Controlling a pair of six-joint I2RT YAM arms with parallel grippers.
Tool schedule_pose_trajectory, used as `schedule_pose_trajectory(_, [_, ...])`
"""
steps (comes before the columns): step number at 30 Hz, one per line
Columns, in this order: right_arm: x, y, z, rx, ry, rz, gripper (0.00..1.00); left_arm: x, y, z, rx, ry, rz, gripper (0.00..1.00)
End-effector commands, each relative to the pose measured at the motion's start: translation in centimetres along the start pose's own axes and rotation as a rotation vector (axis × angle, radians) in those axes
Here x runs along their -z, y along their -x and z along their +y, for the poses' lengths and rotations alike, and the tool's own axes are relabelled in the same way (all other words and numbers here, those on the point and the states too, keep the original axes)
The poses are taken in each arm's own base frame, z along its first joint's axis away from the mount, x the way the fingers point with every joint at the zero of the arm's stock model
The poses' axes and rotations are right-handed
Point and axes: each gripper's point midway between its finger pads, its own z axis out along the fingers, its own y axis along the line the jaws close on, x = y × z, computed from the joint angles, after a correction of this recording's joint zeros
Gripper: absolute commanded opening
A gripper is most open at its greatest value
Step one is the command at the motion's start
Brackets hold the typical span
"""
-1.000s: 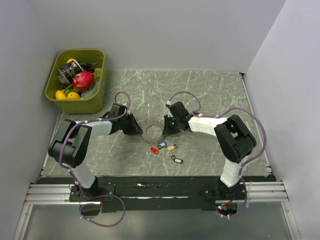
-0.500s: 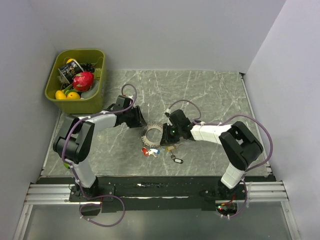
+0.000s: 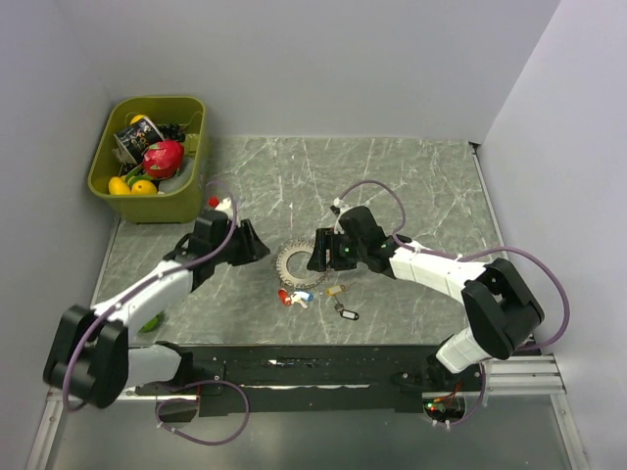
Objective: Put the keys on the keyring
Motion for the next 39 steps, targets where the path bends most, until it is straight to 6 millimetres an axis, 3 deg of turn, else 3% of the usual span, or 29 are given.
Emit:
schedule_pose_trajectory(1, [0.8,1.3,0.6,0.043,0.008,-0.057,0.73,1.4,-0.9,-0.4,0.014,-0.063,-0.051,0.45])
schedule_pose_trajectory(5, [1.1,2.0,1.1,0.062,0.026,-0.084,0.73,1.6,-2.2,0.0,0.059,-0.104,-0.089,0.38])
schedule_pose_trajectory(15, [1.9,2.6,1.4,0.100,0.018,-0.086,0.74,-0.7,-4.2,0.0,0.100,-0.171,-0.031,0.39])
schedule_pose_trajectory(39, [1.5,1.6,1.3,0.107,0.030,-0.043,0.74,-3.6,-7.5,-0.2,0.065,-0.155,0.059,0.30])
